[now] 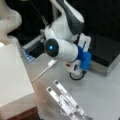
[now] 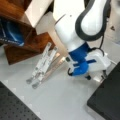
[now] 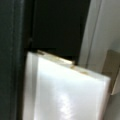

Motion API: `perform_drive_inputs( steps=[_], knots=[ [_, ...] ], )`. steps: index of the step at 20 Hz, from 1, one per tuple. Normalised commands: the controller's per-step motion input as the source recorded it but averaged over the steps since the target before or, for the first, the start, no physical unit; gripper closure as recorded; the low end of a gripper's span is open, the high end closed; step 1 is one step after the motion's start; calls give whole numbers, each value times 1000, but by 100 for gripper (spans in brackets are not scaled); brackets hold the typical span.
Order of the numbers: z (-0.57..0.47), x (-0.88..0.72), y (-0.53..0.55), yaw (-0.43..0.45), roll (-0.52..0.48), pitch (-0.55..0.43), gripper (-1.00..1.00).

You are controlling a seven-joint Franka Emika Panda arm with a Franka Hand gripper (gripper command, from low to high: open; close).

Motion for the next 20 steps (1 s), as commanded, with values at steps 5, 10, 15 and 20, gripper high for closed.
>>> perform_drive_inputs(
  steps=[5, 10, 15, 20],
  knots=[
    [-121, -78, 28, -100, 365, 21, -100],
    [-167, -55, 8, -95, 321, 17, -100],
    [-250, -32, -95, -70, 317, -49, -100],
    [-221, 0, -271, -35, 375, -23, -100]
  ],
)
